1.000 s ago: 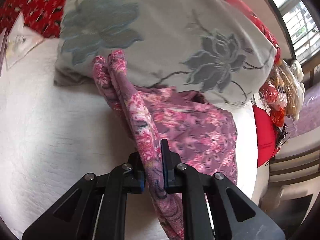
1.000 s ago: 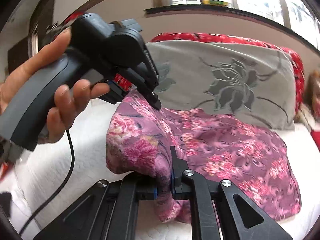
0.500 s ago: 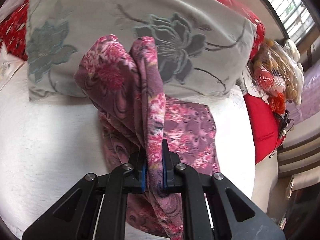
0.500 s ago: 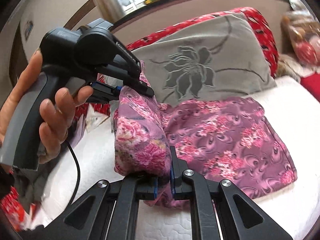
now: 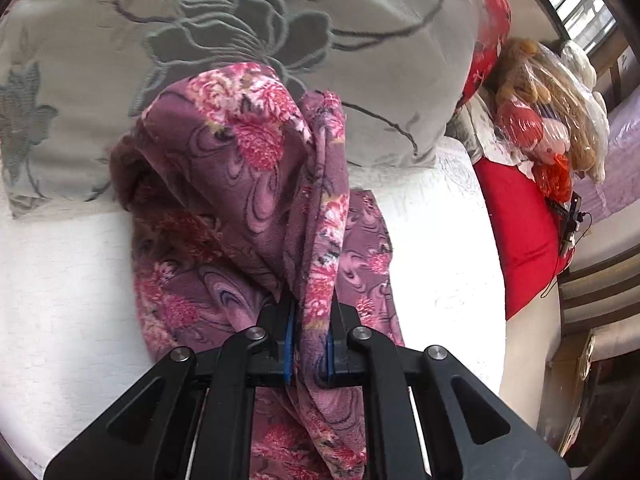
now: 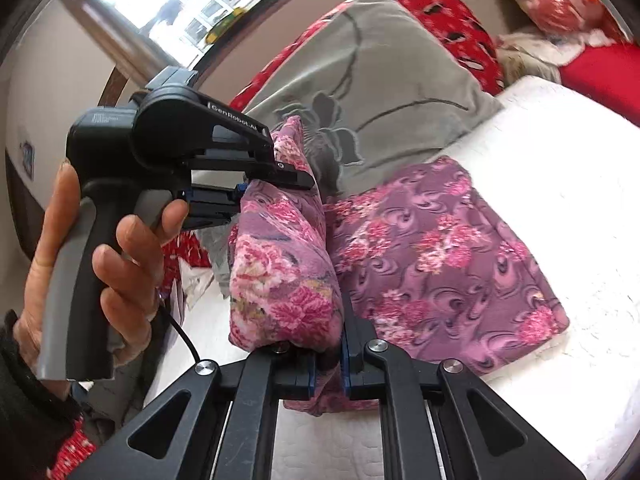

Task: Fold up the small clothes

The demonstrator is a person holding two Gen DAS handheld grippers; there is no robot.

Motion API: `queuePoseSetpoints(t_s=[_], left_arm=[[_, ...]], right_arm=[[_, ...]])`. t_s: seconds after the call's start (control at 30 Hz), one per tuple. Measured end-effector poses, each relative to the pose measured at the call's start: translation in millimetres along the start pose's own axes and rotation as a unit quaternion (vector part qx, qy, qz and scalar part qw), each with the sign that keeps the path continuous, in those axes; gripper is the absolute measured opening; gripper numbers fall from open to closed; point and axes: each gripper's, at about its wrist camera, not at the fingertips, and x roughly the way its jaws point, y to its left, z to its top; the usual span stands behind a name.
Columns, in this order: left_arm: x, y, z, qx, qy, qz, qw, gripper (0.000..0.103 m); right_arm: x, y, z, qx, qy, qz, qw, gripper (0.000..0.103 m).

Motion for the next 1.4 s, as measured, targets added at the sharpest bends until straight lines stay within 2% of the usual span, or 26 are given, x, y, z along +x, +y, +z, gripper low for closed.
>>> queuePoseSetpoints(t_s=[0.3,0.77,0.9,0.93,1.0,1.1,1.2,1.3,1.4], left_arm=[[30.8,-28.6,6.8,0.017,0.021,-0.001,0.9996,0.009],[78.5,-46.6,11.6,0.022,0.060,0.004,0.9980,0.009],[83.7,-47.5,11.5,0.012,0.058,-0.010,0.9982,0.016],[83.3,-47.1,11.4,0.009,0.059,-0.018,0.9980,0.022],[80.2,-45.7,11.9,0.005,0.062,-0.037,0.9974,0.026],[70.4,-40.1,13.6,-0.001,0.053,-0.055,0.9971,0.026],[53.1,-24.1,16.3,-0.021,0.033,-0.063,0.9973,0.026],[31.0,11.2,17.1,-0.056,0.009,-0.075,0.9956,0.026],[13.9,52.5,13.3,-0.092,-0.011,-0.084,0.9922,0.026]], right_arm=[[-6.2,-39.4,9.8,0.060,-0.007,-0.004,0.998,0.008],[-0.3,-87.8,9.1,0.120,0.004,-0.026,0.992,0.008],[6.9,-102.3,4.4,0.144,0.016,-0.032,0.989,0.008],[8.7,-106.0,3.0,0.151,0.020,-0.032,0.988,0.008],[12.3,-113.6,-0.4,0.166,0.027,-0.033,0.985,0.011],[18.5,-122.4,-4.4,0.184,0.041,-0.036,0.981,0.016],[19.7,-128.4,-5.9,0.202,0.049,-0.029,0.978,0.017],[13.2,-129.2,-1.9,0.208,0.052,-0.029,0.976,0.018],[-8.1,-129.1,6.7,0.210,0.020,-0.029,0.977,0.018]])
